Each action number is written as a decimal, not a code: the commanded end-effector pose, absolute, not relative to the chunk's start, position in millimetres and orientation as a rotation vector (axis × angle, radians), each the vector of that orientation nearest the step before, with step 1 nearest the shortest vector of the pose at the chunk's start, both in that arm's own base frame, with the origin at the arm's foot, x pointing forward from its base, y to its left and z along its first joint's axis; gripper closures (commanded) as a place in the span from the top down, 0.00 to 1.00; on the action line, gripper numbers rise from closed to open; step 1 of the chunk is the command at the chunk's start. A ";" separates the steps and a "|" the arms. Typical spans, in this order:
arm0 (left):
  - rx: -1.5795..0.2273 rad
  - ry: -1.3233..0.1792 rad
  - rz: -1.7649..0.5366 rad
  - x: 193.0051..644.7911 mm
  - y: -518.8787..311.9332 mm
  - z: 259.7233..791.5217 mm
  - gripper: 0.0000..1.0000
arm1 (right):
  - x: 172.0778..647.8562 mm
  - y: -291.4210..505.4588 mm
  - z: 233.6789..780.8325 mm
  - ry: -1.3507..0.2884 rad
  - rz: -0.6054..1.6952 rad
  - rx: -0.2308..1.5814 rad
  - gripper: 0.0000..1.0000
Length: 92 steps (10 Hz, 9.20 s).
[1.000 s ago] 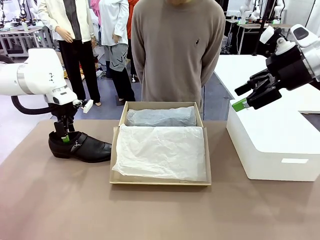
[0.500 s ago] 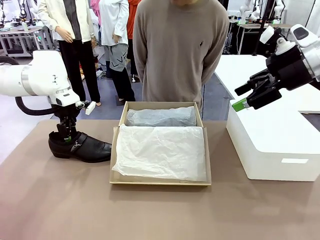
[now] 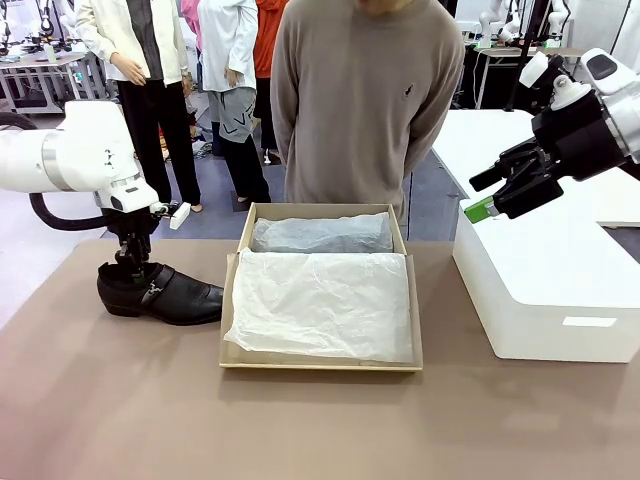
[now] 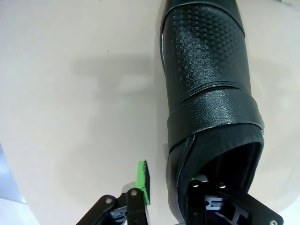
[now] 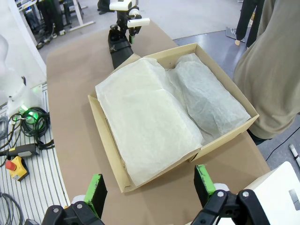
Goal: Pack the shoes into the box.
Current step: Place the other shoe of the Shoes into the Shoes Box.
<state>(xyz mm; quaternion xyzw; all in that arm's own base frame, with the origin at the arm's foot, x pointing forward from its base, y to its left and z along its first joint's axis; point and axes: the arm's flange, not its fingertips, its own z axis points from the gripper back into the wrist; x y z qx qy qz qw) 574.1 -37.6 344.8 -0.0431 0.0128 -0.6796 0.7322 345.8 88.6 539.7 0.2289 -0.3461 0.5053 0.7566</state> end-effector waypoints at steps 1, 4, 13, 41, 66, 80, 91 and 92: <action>-0.094 0.046 -1.519 575.6 -33.5 348.0 0.00 | 350.1 89.0 538.5 -0.785 1.125 0.520 1.00; -0.077 0.064 -1.519 574.6 -33.2 348.2 0.00 | 350.1 89.0 538.5 -0.785 1.125 0.520 1.00; -0.121 -0.090 -1.228 544.5 1.3 430.2 0.00 | 350.1 89.0 538.5 -0.785 1.125 0.520 1.00; -0.237 -0.029 -0.058 509.9 -74.5 523.0 0.00 | 350.1 89.0 538.5 -0.785 1.125 0.520 1.00; -0.146 -0.015 1.158 483.2 -304.4 571.3 0.00 | 350.1 89.0 538.5 -0.785 1.125 0.520 1.00; -0.099 -0.022 1.243 494.0 -405.4 537.9 0.00 | 350.1 89.0 538.5 -0.785 1.125 0.520 1.00; -0.063 -0.107 1.468 516.3 -478.5 514.5 0.00 | 350.1 89.0 538.5 -0.785 1.125 0.520 1.00; -0.071 -0.102 1.469 517.8 -476.5 511.6 0.00 | 350.1 89.0 538.5 -0.785 1.125 0.520 1.00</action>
